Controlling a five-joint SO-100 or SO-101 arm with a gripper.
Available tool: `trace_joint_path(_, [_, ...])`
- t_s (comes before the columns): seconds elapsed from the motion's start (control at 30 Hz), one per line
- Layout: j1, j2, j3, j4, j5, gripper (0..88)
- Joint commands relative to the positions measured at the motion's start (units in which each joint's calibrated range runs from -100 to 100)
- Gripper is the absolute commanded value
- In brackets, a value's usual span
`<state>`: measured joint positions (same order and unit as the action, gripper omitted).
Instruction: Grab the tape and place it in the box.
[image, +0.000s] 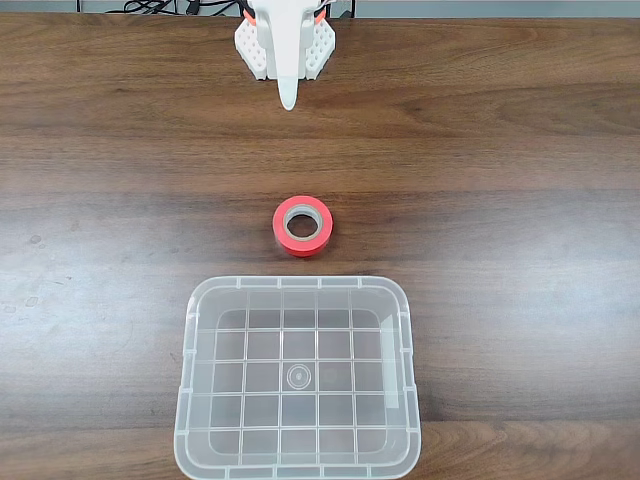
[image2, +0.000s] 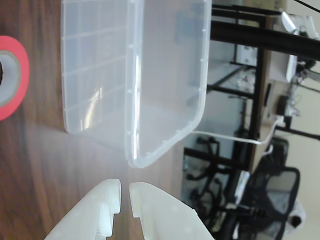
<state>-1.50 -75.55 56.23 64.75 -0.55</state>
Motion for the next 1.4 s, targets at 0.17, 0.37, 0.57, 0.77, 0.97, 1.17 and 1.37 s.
trace_joint_path(0.17, [0.3, 38.2, -27.7, 2.5, -2.0, 1.2])
trace_joint_path(0.37, [0.3, 52.1, -27.5, 4.1, -3.2, 1.2])
trace_joint_path(0.57, [0.3, 58.8, -22.7, 1.2, -3.3, 1.2])
trace_joint_path(0.77, [0.3, 59.4, -13.0, -10.3, -2.9, 1.2])
trace_joint_path(0.97, [-0.5, 59.5, -10.9, -12.6, -2.4, 1.3])
trace_joint_path(1.17, [-2.9, 59.5, -10.5, -12.6, -0.9, 2.1])
trace_joint_path(1.37, [-3.0, 60.3, -10.4, -11.9, -0.9, 14.4])
